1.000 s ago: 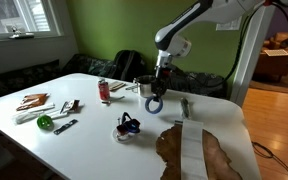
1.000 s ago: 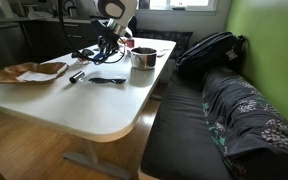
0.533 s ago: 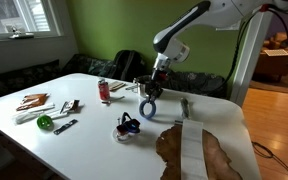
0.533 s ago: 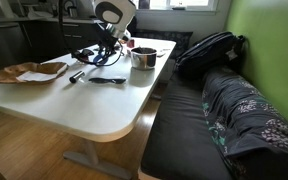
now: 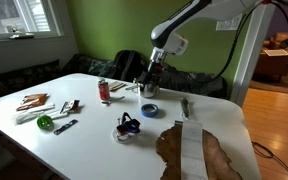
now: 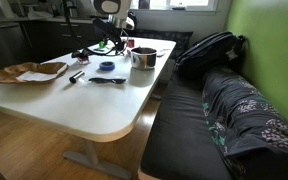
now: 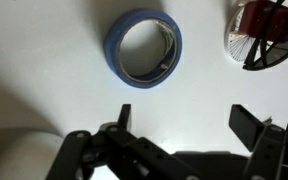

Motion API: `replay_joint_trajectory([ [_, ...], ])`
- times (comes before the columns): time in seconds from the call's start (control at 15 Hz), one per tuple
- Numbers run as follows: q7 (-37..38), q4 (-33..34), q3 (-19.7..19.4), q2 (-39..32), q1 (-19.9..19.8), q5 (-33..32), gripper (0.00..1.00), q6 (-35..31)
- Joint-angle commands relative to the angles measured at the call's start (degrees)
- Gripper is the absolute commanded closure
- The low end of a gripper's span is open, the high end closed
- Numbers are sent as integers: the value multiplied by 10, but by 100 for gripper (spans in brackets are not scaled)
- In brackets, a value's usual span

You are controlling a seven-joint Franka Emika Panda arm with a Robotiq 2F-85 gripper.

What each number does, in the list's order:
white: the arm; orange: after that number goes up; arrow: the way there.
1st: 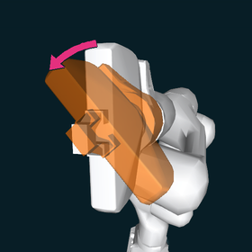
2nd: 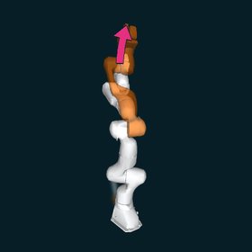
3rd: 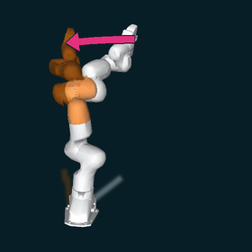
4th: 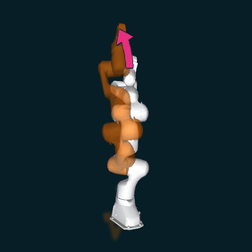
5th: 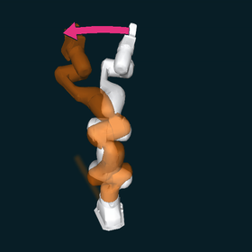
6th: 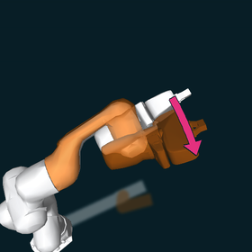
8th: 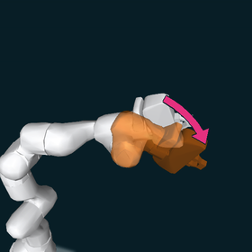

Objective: Put the tape on the table

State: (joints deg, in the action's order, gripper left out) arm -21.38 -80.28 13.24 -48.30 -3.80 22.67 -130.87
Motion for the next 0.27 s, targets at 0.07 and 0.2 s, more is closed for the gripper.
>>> replay_joint_trajectory([
  [0.07, -22, -50, 5, 70, 8, -47, 0, 30],
  [0.2, -8, -19, 6, 51, 11, -37, 0, 24],
])
